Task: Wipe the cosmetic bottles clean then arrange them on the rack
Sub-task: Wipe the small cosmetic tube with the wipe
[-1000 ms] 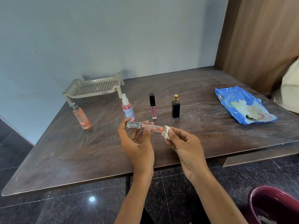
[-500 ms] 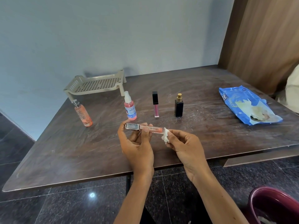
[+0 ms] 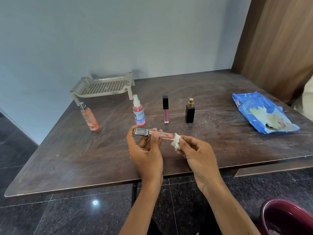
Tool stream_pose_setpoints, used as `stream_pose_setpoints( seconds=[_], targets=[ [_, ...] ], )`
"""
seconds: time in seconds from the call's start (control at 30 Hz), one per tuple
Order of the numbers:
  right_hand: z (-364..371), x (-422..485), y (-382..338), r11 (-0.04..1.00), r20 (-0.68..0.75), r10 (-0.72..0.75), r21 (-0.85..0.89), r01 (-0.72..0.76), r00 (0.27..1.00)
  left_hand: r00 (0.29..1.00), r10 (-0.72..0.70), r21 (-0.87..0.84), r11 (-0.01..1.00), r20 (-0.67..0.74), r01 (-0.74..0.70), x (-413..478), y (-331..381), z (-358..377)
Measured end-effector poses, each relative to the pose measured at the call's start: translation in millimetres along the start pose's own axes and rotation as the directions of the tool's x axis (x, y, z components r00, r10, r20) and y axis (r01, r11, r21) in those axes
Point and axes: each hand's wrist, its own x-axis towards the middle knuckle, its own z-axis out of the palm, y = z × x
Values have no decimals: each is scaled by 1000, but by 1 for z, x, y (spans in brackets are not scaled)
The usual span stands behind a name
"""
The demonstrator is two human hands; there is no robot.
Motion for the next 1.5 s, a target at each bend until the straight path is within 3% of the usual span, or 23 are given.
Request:
stream_pose_setpoints(
  seconds=[0.13, 0.3, 0.4, 0.47, 0.57, 0.73, 1.0, 1.13, 1.27, 1.5],
  targets=[
    [0, 5, -7, 1000, -31, -14, 0, 14, 999, 1000, 1, 7, 1000, 17, -1, 0, 1, 0],
    [1, 4, -4, 992, 10, -30, -123, 31, 999, 999, 21, 23, 999, 43, -22, -1, 0, -2],
    [0, -3, -3, 964, -7, -138, -232, 132, 990, 997, 42, 62, 997, 63, -46, -1, -1, -4],
    [0, -5, -6, 897, -21, -283, -360, 257, 959, 995, 44, 96, 994, 91, -52, -1, -1, -3],
    [6, -5, -7, 711, 61, -470, -566, 419, 881, 988, 48, 149, 986, 147, -70, -3, 1, -2],
    [17, 3, -1, 565, 155, -538, -664, 491, 828, 980, 33, 216, 973, 197, -76, -2, 2, -5],
    [36, 3, -14, 555, 219, -571, -607, 569, 791, 979, 66, 265, 957, 192, -116, -1, -1, -6],
    [26, 9, -5, 520, 247, -535, -658, 545, 808, 978, 59, 264, 958, 201, -112, 1, -4, -7],
    [5, 15, 11, 495, 191, -441, -763, 415, 877, 973, 43, 300, 947, 225, -111, 1, -7, -7],
    [22, 9, 0, 580, 178, -488, -666, 469, 855, 950, 56, 345, 924, 306, -165, 3, -6, -7]
  ],
)
